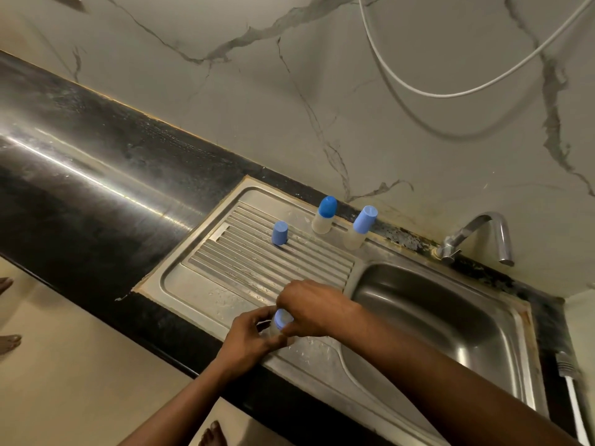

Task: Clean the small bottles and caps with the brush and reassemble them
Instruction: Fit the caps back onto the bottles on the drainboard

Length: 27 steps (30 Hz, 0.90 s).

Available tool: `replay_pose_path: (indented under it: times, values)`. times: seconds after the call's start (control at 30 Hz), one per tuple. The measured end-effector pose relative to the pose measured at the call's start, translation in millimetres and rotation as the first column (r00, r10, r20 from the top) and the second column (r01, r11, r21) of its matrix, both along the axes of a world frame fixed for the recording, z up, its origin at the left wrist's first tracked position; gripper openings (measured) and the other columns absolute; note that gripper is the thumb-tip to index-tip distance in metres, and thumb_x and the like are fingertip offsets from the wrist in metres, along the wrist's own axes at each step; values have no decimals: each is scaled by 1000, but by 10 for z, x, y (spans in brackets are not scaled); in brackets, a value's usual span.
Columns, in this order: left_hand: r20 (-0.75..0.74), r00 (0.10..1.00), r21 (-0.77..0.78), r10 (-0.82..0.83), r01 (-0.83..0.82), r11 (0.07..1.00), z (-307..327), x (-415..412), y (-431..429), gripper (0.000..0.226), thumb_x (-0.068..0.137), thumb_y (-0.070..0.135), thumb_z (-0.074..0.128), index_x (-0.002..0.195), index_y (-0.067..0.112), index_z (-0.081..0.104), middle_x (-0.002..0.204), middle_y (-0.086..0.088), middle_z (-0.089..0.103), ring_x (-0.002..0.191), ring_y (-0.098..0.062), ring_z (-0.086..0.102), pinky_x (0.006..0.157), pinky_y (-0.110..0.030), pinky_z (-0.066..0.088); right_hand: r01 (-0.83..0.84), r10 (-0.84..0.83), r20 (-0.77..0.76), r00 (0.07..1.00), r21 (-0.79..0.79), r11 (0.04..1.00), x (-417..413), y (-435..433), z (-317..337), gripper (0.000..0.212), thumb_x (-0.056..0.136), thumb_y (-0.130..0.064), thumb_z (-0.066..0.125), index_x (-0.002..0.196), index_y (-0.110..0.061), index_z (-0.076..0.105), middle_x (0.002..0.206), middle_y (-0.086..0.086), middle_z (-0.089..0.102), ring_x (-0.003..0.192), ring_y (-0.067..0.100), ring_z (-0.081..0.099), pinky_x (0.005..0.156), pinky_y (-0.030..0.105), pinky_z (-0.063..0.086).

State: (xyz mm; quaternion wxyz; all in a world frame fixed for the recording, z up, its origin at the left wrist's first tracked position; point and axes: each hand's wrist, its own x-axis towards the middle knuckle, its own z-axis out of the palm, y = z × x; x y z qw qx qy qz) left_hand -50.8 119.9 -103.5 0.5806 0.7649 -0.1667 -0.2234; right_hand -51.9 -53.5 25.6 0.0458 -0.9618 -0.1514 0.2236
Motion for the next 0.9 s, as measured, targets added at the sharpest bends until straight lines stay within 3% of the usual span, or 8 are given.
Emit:
replay_pose_path:
  times: [0.13, 0.3, 0.4, 0.47, 0.53, 0.67, 0.73, 0.9]
  values:
    - [15, 1000, -6, -13, 13, 1000, -13, 10, 7, 41, 83, 24, 90, 121, 28, 76, 120, 8, 77, 114, -16, 72, 106, -49, 54, 88, -88, 36, 995, 14, 996, -9, 45, -14, 43, 90, -36, 72, 65, -22, 40, 65, -4, 43, 57, 13, 44, 52, 27, 33]
    - [10, 1000, -16, -24, 24, 1000, -17, -6, 17, 42, 84, 28, 88, 123, 28, 75, 122, 8, 76, 117, -16, 70, 108, -52, 52, 148, -148, -6, 989, 3, 989, -41, 110, -51, 41, 94, -28, 68, 65, -22, 40, 63, -2, 44, 58, 16, 48, 51, 25, 33]
    - [9, 999, -21, -38, 39, 999, -12, 8, 21, 42, 84, 30, 90, 124, 27, 75, 123, 8, 76, 119, -15, 70, 109, -51, 51, 74, -75, -55, 996, -21, 997, -23, 89, 12, 10, 94, -20, 68, 92, -11, 67, 83, 5, 61, 75, 23, 61, 62, 31, 51]
    - [12, 999, -16, -37, 38, 999, 3, 9, 19, 45, 84, 34, 90, 126, 27, 74, 126, 11, 75, 120, -13, 68, 110, -48, 51, -11, 7, -83, 996, -45, 999, -18, 88, 55, 26, 95, -15, 68, 121, -9, 68, 108, 12, 67, 92, 27, 68, 78, 38, 59]
    - [7, 999, -13, -34, 34, 999, 6, 4, 13, 45, 84, 35, 90, 126, 28, 74, 126, 12, 75, 121, -10, 68, 110, -46, 51, -76, 73, -69, 995, -43, 996, 1, 101, 86, 31, 94, -13, 70, 124, -8, 68, 114, 14, 67, 98, 30, 69, 83, 41, 59]
    - [21, 999, -1, -31, 31, 1000, 3, 7, 9, 38, 84, 25, 89, 120, 30, 77, 119, 13, 77, 116, -9, 69, 109, -42, 51, -20, 20, -14, 1000, -56, 998, 12, 114, 84, 21, 93, -30, 72, 90, -10, 65, 80, 4, 54, 77, 25, 61, 61, 32, 46]
    - [20, 1000, -4, -21, 21, 1000, 13, -8, -4, 37, 84, 23, 89, 118, 31, 77, 116, 14, 77, 114, -8, 69, 107, -39, 52, 86, -86, -12, 996, -37, 996, -14, 103, 13, 38, 96, -41, 67, 72, -17, 50, 67, -1, 44, 71, 22, 54, 60, 32, 43]
    - [11, 1000, -8, -24, 24, 1000, 43, -10, -5, 33, 84, 21, 88, 114, 30, 78, 111, 12, 78, 109, -9, 72, 102, -37, 52, 99, -91, 96, 991, -77, 992, -65, 173, -91, 42, 97, -58, 61, 89, -16, 63, 69, -4, 40, 73, 18, 50, 66, 35, 42]
